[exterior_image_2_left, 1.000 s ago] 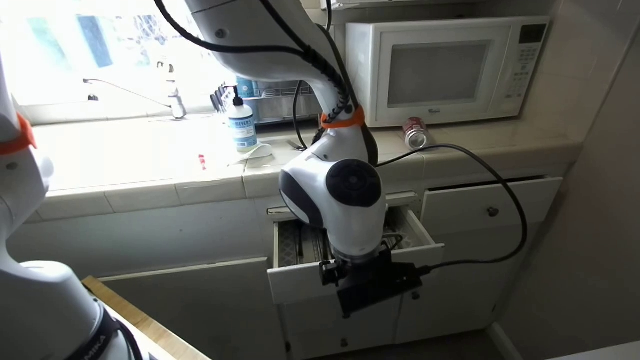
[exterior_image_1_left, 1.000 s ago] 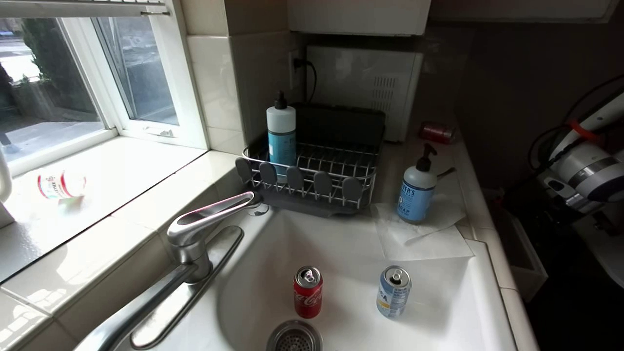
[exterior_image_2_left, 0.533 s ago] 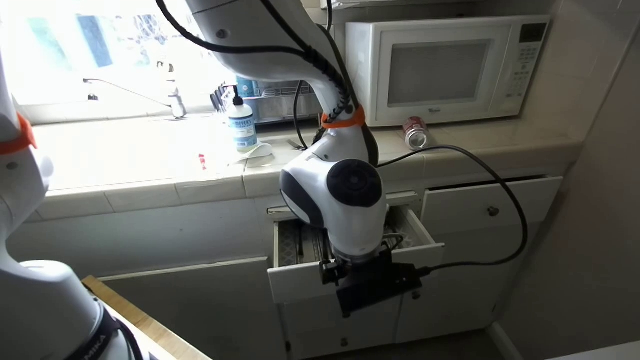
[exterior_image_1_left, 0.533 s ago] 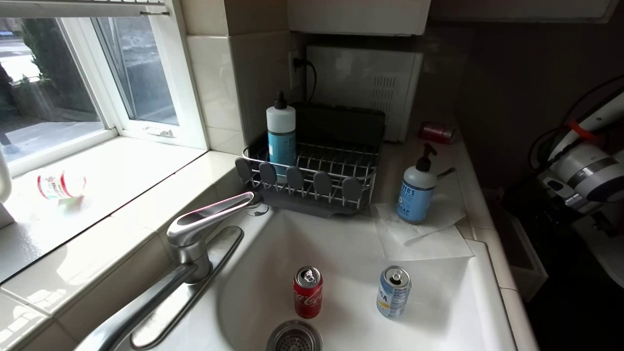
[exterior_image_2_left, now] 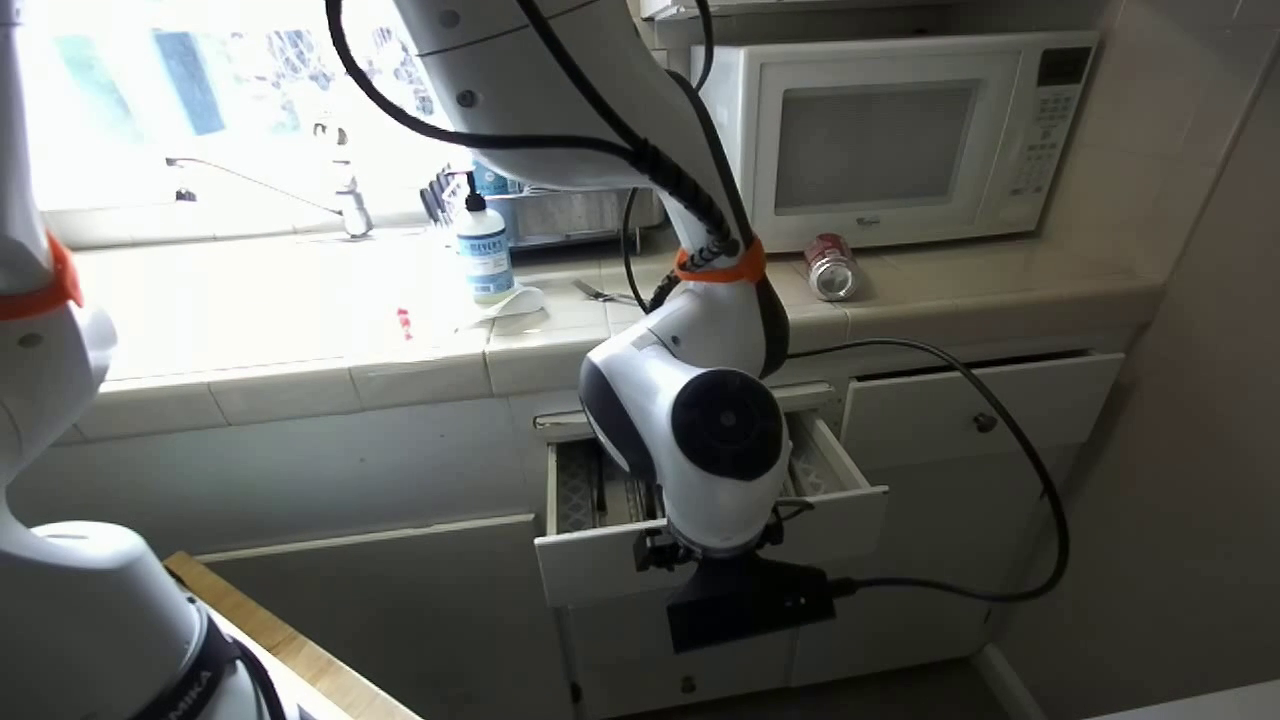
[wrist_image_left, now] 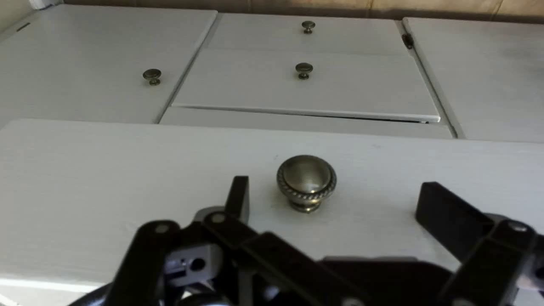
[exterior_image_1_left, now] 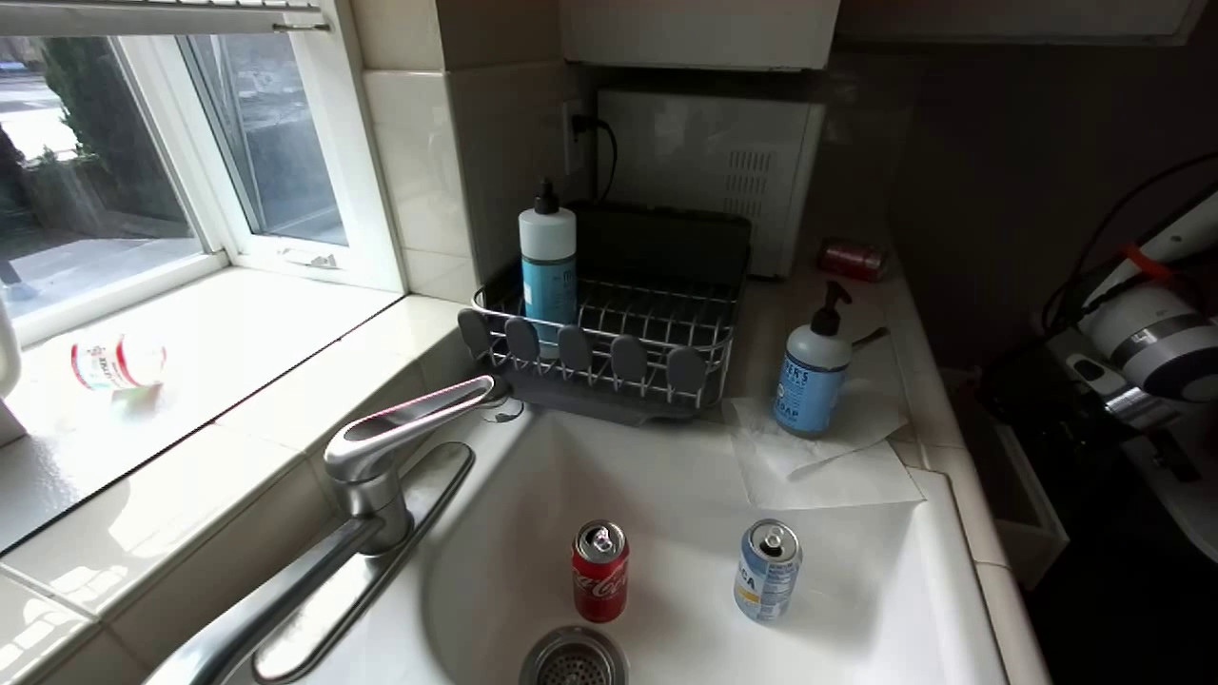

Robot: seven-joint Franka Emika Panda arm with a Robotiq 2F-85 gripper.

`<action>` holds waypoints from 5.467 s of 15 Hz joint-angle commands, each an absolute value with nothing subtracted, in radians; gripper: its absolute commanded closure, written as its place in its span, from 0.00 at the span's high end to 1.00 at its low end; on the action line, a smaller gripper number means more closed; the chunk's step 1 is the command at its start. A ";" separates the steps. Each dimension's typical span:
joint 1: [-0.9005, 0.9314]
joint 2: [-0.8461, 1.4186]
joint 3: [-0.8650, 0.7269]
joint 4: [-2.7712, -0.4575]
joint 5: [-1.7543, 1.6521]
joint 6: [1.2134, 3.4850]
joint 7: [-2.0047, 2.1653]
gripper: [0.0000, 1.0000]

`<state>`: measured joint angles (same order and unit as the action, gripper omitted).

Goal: Close the drawer completely

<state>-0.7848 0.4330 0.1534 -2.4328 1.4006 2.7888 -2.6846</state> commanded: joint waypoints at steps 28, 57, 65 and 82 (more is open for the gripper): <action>-0.856 0.573 0.444 -2.224 1.601 2.669 -2.730 1.00; -0.942 0.615 0.488 -2.147 1.426 2.627 -2.720 1.00; -1.045 0.718 0.619 -2.011 1.387 2.664 -2.728 1.00; -1.115 0.607 0.646 -2.167 1.381 2.804 -2.725 1.00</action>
<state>-1.1257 0.6956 0.6358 -2.1068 1.3914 2.7558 -2.7138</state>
